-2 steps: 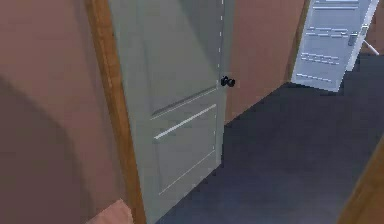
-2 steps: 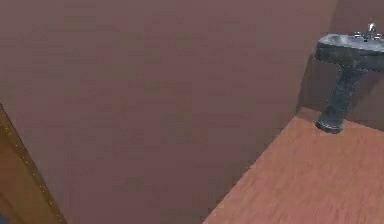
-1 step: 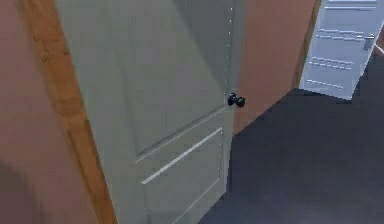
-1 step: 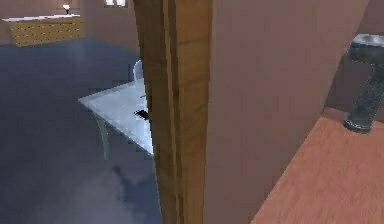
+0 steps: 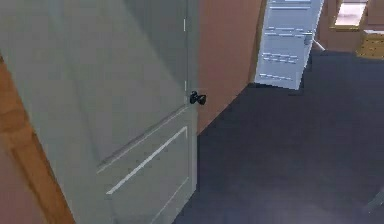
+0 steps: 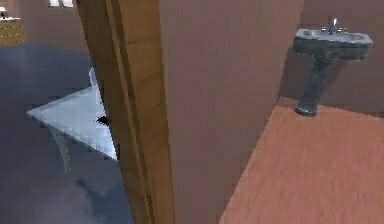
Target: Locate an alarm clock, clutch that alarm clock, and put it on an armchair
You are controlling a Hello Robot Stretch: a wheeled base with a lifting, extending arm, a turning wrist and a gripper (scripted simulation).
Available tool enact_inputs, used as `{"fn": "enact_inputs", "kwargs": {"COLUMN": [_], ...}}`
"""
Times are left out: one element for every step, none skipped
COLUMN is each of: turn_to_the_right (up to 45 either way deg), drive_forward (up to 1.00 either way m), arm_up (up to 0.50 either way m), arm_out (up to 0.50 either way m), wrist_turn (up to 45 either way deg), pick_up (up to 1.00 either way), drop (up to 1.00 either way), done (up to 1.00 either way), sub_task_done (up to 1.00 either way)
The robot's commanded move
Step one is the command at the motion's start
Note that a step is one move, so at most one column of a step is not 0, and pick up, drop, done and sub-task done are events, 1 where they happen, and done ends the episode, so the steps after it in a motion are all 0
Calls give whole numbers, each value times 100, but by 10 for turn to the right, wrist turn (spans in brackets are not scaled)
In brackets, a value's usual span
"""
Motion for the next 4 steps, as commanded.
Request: {"fn": "enact_inputs", "kwargs": {"turn_to_the_right": [0,360,0,0], "drive_forward": [35,0,100,100], "arm_up": [0,0,0,0], "arm_out": [0,0,0,0], "wrist_turn": [0,0,0,0], "pick_up": [0,0,0,0], "drop": [0,0,0,0], "done": [0,0,0,0], "sub_task_done": [0,0,0,0]}}
